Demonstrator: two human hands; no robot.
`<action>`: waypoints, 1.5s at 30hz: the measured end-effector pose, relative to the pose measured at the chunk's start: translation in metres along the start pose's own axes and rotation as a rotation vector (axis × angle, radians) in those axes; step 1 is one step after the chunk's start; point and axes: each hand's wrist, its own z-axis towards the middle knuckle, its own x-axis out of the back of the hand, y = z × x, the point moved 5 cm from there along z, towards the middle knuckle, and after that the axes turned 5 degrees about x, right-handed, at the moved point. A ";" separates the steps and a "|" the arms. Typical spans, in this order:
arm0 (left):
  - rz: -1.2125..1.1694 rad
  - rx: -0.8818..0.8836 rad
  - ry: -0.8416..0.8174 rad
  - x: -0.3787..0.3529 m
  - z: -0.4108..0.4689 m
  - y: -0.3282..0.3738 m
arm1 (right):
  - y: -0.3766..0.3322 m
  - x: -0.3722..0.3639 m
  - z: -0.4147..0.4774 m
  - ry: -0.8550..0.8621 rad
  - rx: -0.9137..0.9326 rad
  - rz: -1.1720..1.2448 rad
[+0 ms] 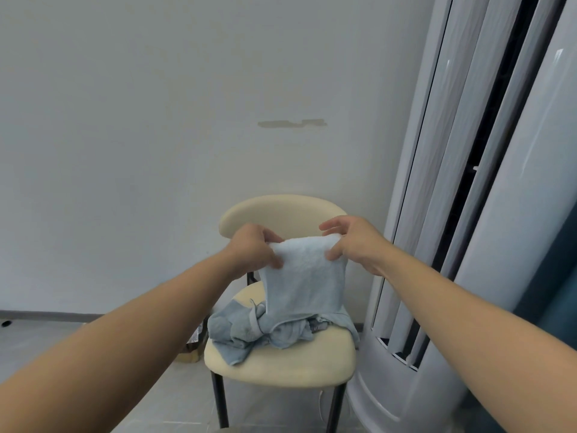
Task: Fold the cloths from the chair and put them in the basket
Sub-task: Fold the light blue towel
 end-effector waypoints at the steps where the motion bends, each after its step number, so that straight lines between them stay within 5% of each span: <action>1: 0.040 -0.023 0.015 0.001 -0.001 0.003 | -0.001 0.000 0.000 -0.014 0.017 -0.068; 5: 0.106 -0.091 0.054 0.009 0.000 0.010 | -0.009 0.005 0.001 -0.035 0.059 -0.227; 9: -0.119 -0.081 -0.019 0.011 0.001 0.010 | -0.013 0.012 0.004 -0.070 0.066 -0.289; 13: -0.523 -0.041 -0.133 0.011 -0.003 0.007 | -0.008 0.018 0.003 -0.007 0.013 -0.036; 17: -0.689 0.029 -0.135 0.010 -0.009 0.009 | 0.004 0.007 0.001 -0.074 -0.090 0.307; 23: -0.950 0.354 -0.359 -0.016 -0.025 -0.003 | 0.006 -0.001 0.008 0.129 -0.147 0.508; 27: -0.828 0.355 -0.545 -0.038 -0.031 -0.019 | 0.012 0.005 0.014 0.198 -0.204 0.516; 31: -0.833 0.337 -0.497 -0.043 -0.026 -0.017 | 0.029 0.001 0.016 0.196 -0.348 0.704; 37: -0.877 0.423 -0.284 -0.037 -0.001 -0.016 | 0.056 -0.045 -0.018 -0.225 -0.503 0.863; 45: -0.687 0.509 -0.272 -0.030 -0.007 -0.036 | 0.059 -0.046 0.001 -0.109 -0.518 0.495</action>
